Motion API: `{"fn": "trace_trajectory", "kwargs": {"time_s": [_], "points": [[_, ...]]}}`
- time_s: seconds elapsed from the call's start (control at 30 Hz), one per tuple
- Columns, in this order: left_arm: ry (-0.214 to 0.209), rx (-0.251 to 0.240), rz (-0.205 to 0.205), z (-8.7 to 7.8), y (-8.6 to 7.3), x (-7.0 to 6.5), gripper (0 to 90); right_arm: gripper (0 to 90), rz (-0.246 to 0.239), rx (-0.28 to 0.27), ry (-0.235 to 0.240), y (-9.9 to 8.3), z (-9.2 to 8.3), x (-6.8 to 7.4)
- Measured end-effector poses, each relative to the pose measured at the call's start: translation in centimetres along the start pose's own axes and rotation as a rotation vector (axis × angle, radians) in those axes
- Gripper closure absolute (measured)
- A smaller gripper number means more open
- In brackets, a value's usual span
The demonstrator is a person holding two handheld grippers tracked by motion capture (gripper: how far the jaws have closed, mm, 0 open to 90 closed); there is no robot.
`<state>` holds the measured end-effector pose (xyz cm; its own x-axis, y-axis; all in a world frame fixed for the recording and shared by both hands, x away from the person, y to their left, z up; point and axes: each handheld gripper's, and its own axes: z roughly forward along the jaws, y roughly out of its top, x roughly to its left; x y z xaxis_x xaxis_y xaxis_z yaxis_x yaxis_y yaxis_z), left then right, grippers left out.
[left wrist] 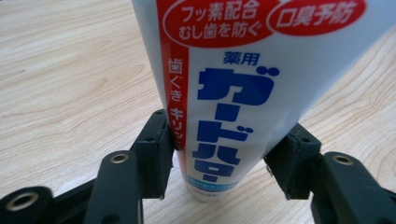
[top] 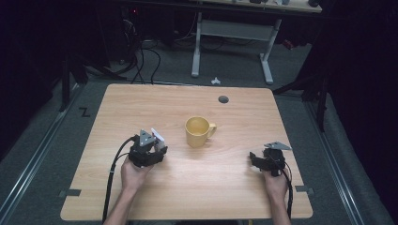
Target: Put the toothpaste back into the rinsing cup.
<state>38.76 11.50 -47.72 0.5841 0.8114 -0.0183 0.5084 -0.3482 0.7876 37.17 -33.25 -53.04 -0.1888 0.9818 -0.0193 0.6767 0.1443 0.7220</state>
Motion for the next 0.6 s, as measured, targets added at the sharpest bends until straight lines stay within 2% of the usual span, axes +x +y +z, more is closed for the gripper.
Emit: {"fn": "trace_trajectory", "kwargs": {"time_s": [0.23, 0.6], "points": [[0.003, -0.005, 0.019, -0.08, -0.04, -0.17, 52.0, 29.3, 0.0, 0.0, 0.0, 0.0, 0.0, 0.0], [-0.004, -0.005, 0.008, -0.12, -0.04, 0.01, 59.9, 29.3, 0.0, 0.0, 0.0, 0.0, 0.0, -0.01]]}}
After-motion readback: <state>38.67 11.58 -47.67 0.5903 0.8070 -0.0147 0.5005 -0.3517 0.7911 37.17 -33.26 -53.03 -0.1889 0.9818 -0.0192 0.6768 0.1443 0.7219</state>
